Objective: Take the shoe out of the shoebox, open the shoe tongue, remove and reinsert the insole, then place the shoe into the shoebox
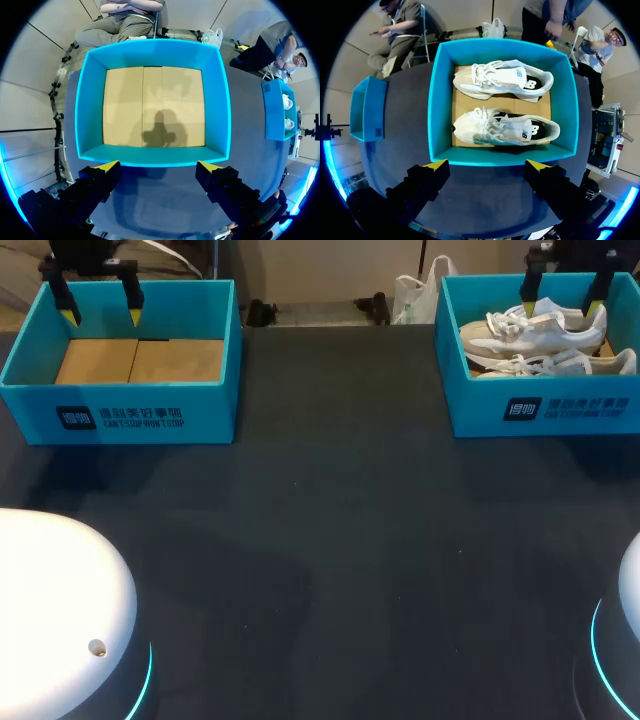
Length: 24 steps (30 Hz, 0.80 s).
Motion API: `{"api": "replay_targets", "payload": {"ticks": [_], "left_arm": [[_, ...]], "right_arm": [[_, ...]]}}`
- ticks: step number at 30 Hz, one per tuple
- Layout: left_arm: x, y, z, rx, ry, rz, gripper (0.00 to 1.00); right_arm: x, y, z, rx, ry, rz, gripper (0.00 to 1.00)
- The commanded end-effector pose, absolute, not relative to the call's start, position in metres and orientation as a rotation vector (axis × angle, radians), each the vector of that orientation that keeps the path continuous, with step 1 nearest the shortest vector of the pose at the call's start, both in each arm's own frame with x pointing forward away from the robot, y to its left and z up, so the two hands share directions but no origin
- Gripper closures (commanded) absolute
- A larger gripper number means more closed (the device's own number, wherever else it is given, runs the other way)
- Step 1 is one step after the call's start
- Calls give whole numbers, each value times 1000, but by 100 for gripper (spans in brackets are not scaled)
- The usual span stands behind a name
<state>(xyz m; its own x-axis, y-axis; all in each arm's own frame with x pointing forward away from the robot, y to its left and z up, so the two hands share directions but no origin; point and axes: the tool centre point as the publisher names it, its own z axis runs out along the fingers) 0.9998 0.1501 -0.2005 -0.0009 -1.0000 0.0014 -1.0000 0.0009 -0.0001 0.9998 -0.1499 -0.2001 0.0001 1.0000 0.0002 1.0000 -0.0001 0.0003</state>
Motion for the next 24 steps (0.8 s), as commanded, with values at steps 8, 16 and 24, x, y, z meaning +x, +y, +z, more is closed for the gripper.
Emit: {"api": "replay_targets", "payload": {"ticks": [8, 16, 24], "left_arm": [[1000, 150, -200, 2220, -2222, 1, 0], [1000, 150, -200, 2220, -2222, 1, 0], [1000, 150, -200, 2220, -2222, 1, 0]], "right_arm": [[1000, -150, -200, 2221, 2221, 0, 0], [1001, -153, -199, 2211, 2216, 0, 0], [1003, -177, -206, 2226, 2193, -35, 0]]}}
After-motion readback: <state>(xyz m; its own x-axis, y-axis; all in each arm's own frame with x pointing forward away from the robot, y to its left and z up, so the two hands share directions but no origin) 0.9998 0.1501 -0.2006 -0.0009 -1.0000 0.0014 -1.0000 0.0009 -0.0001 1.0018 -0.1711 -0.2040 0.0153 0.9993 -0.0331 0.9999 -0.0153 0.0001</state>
